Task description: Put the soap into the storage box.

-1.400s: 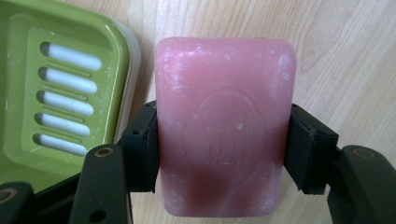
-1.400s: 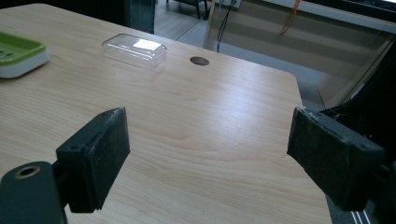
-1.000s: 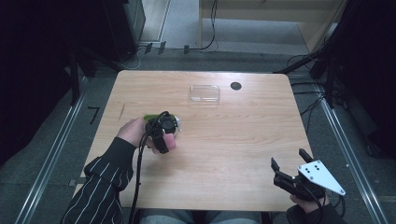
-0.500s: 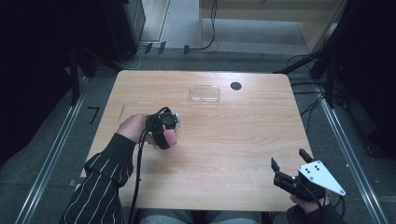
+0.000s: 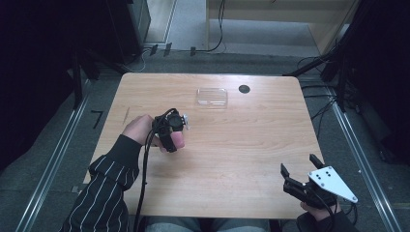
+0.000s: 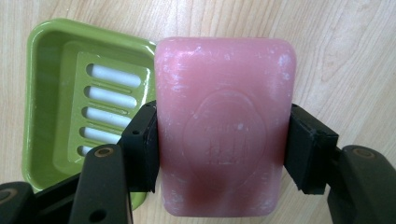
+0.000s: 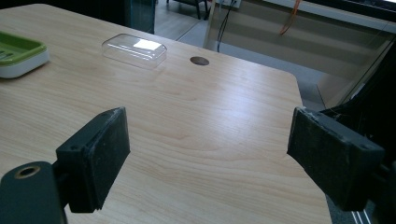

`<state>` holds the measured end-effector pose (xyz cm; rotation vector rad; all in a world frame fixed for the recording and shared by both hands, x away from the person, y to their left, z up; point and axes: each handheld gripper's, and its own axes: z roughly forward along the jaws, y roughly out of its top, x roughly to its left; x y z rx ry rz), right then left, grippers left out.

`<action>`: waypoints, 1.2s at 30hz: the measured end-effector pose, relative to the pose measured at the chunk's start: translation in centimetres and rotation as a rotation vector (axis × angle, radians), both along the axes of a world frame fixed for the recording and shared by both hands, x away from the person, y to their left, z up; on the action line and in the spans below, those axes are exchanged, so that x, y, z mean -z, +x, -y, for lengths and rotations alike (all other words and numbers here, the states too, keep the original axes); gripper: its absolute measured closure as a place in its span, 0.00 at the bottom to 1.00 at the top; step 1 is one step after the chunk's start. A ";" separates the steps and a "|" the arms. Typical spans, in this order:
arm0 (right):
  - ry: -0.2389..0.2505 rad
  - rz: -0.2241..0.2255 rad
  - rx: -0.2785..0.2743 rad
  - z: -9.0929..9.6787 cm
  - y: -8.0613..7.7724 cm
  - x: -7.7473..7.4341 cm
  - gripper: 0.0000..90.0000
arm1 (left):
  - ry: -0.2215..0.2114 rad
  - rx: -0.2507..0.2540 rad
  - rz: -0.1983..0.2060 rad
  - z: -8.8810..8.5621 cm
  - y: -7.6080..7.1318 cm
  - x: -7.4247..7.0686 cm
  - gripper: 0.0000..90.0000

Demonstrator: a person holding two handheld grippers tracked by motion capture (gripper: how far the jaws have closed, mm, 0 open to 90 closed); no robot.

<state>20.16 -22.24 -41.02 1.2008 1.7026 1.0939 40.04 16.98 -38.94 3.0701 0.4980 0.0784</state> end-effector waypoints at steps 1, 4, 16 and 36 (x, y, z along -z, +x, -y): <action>-0.002 0.002 0.001 0.0 0.0 0.0 0.15 | -0.005 -0.003 -0.001 0.0 0.1 0.0 0.43; -0.003 0.003 0.002 0.1 0.0 0.0 0.15 | -0.006 -0.005 -0.002 -0.2 0.3 -0.2 0.43; -0.004 -0.003 0.003 -0.1 0.1 0.0 0.15 | -0.024 -0.003 0.014 -0.8 1.1 -0.8 0.43; -0.017 -0.007 0.007 0.0 -0.2 0.0 0.15 | -0.019 0.015 0.018 -1.5 2.5 -0.6 0.43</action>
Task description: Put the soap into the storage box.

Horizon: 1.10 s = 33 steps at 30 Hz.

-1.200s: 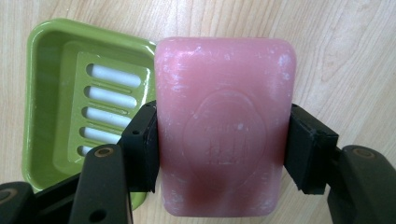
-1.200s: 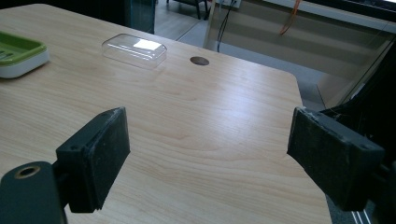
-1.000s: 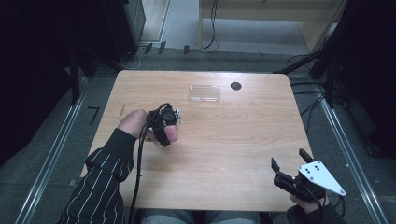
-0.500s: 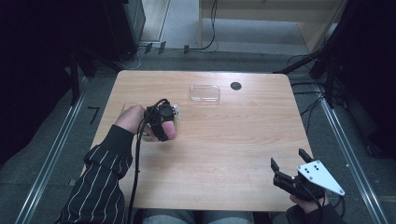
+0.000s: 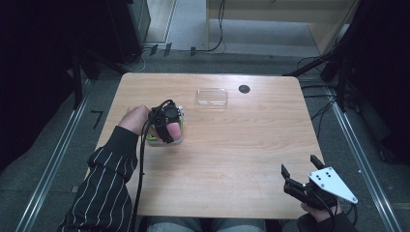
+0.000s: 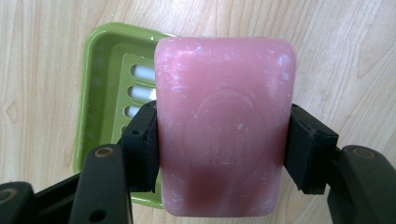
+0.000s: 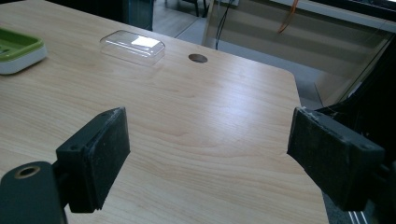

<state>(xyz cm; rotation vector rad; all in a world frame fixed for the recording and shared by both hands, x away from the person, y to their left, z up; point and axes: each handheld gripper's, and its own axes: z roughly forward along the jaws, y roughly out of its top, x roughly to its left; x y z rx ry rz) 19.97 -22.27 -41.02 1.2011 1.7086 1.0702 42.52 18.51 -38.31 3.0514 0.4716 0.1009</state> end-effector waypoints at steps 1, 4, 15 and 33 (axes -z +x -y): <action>0.001 0.000 0.000 0.0 0.0 0.0 0.15 | 0.002 0.003 0.003 -0.1 0.1 0.0 0.43; 0.006 0.005 0.006 0.2 -0.1 0.0 0.15 | 0.021 0.010 0.016 -0.5 0.3 0.0 0.43; 0.007 0.005 0.003 0.2 -0.1 0.0 0.15 | 0.028 0.040 0.014 -1.7 1.2 0.5 0.43; -0.001 0.006 0.005 0.1 -0.1 0.0 0.15 | 0.036 0.109 0.051 -1.6 2.0 1.1 0.43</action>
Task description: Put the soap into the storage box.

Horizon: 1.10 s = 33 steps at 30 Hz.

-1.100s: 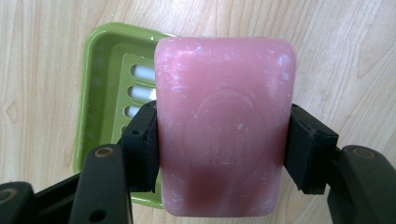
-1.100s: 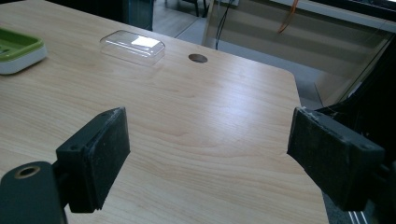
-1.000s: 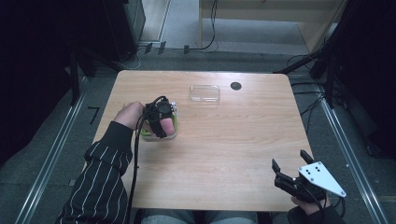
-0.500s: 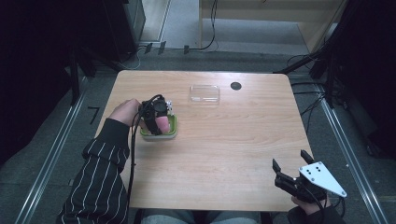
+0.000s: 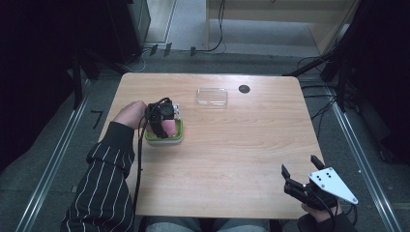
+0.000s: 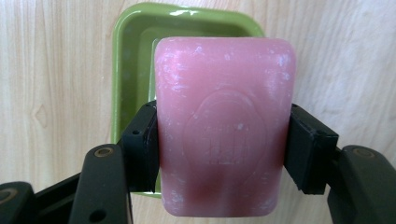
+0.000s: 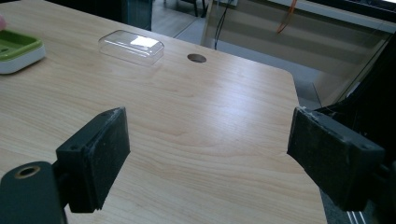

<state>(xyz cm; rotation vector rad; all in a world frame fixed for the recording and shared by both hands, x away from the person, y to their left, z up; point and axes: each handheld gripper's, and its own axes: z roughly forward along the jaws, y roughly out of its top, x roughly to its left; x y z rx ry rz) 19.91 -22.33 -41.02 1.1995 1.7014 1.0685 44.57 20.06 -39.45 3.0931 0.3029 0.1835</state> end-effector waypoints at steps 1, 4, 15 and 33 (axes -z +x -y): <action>0.000 0.000 0.000 0.0 0.0 0.0 0.15 | 0.004 0.001 -0.005 0.0 0.1 0.0 0.43; 0.000 -0.003 0.000 0.0 0.0 0.0 0.15 | -0.005 0.014 -0.013 0.1 0.3 0.4 0.43; -0.002 -0.005 0.002 0.1 -0.1 0.0 0.15 | 0.008 0.011 -0.012 -0.1 1.1 0.9 0.43; -0.005 -0.009 0.031 0.6 -0.8 0.0 0.15 | 0.058 0.034 -0.012 0.0 2.1 2.1 0.43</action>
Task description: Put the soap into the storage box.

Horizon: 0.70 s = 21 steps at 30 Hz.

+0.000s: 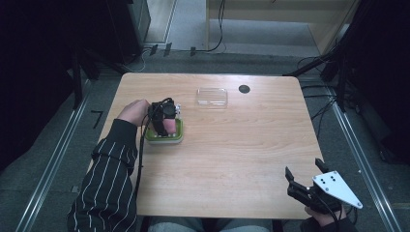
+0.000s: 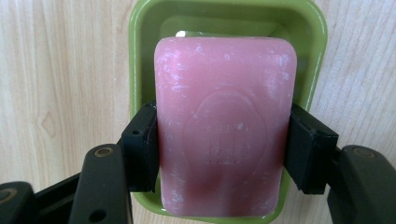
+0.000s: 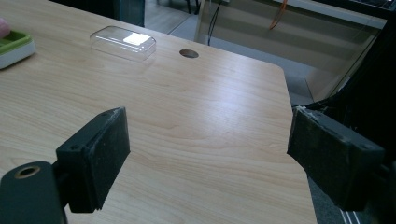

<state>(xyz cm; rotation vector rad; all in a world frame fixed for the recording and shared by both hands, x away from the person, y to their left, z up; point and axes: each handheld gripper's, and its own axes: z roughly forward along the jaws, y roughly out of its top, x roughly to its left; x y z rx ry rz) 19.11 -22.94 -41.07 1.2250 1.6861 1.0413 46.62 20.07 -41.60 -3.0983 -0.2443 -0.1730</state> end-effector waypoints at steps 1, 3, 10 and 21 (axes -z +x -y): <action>0.000 0.001 0.001 0.0 0.0 0.0 0.15 | -0.003 -0.002 0.000 0.0 0.1 0.1 0.43; 0.001 0.002 0.005 0.1 -0.1 0.0 0.15 | 0.000 -0.008 -0.004 -0.1 0.2 0.2 0.43; -0.001 0.001 0.008 0.2 -0.2 0.0 0.15 | 0.006 -0.005 0.008 -0.2 0.6 0.9 0.43; -0.002 0.000 0.007 0.2 -0.2 0.0 0.15 | 0.012 0.015 0.013 -0.1 0.7 1.3 0.43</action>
